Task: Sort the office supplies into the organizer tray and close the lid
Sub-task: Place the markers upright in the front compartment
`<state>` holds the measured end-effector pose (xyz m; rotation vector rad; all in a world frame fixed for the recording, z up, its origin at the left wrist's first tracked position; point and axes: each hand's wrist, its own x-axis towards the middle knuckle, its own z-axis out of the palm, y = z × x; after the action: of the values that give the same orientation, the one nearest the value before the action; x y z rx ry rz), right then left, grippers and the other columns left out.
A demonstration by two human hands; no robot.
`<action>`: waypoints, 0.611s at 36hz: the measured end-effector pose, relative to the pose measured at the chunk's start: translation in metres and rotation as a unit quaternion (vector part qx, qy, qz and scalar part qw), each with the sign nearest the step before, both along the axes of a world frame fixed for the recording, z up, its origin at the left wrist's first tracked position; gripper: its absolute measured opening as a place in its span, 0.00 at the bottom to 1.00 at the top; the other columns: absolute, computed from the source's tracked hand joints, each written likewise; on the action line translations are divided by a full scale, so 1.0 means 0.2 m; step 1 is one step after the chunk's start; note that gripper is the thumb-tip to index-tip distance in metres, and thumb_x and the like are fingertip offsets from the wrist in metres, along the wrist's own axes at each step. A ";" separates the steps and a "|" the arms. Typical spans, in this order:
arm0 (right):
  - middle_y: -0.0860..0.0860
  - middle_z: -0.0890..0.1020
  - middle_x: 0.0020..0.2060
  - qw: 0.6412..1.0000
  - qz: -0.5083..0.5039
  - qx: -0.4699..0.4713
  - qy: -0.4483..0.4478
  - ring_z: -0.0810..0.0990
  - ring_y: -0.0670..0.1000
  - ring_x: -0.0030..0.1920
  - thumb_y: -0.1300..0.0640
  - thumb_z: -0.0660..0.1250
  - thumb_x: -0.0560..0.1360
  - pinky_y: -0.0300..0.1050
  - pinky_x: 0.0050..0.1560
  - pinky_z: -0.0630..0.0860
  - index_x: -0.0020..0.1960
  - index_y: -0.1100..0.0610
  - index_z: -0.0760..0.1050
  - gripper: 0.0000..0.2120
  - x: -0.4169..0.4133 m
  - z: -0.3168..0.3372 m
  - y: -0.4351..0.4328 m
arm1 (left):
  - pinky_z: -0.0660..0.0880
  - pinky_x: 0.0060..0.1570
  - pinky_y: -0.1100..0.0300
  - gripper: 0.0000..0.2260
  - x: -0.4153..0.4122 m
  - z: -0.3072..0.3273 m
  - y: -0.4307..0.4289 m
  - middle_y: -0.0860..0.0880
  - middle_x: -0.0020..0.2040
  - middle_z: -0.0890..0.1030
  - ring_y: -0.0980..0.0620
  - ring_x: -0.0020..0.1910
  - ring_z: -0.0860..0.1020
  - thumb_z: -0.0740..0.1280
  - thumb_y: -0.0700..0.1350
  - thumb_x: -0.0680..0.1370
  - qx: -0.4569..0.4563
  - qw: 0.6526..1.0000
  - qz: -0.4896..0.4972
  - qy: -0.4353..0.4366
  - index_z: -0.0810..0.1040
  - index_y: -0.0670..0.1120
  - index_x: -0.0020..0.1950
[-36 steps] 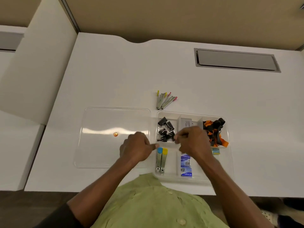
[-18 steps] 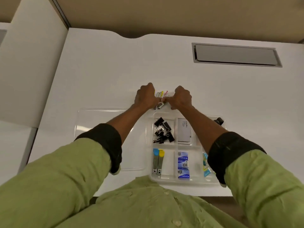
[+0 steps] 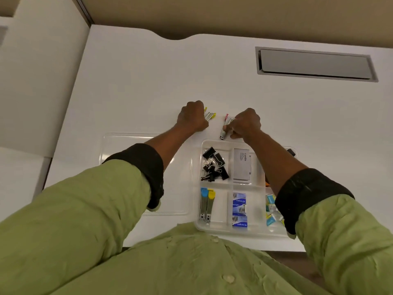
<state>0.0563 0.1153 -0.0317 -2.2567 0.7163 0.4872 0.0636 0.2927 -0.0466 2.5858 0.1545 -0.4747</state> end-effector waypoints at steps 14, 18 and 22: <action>0.53 0.80 0.41 0.985 0.132 -0.106 -0.033 0.79 0.58 0.41 0.65 0.73 0.64 0.44 0.42 0.77 0.45 0.58 0.81 0.11 -0.07 -0.06 0.00 | 0.70 0.48 0.56 0.21 -0.02 0.00 -0.06 0.41 0.59 0.81 0.40 0.61 0.80 0.80 0.47 0.72 -0.022 0.998 0.057 0.009 0.76 0.42 0.58; 0.51 0.81 0.36 0.984 0.148 -0.092 -0.023 0.81 0.54 0.40 0.64 0.74 0.62 0.39 0.34 0.74 0.45 0.61 0.84 0.12 -0.07 -0.04 -0.04 | 0.75 0.47 0.57 0.24 0.00 0.03 -0.01 0.45 0.53 0.83 0.44 0.57 0.83 0.84 0.51 0.68 -0.090 0.987 0.127 0.032 0.79 0.40 0.54; 0.55 0.84 0.46 0.987 0.137 -0.073 -0.045 0.83 0.57 0.48 0.58 0.78 0.65 0.49 0.48 0.81 0.50 0.60 0.83 0.15 -0.08 0.01 -0.08 | 0.86 0.53 0.45 0.16 -0.03 0.10 0.06 0.38 0.50 0.87 0.40 0.51 0.87 0.86 0.43 0.67 -0.190 0.967 0.167 0.025 0.83 0.37 0.45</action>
<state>0.0393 0.0997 -0.0299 -2.5129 0.4085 0.4718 0.0582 0.3048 -0.0276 2.1199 0.4620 -0.3980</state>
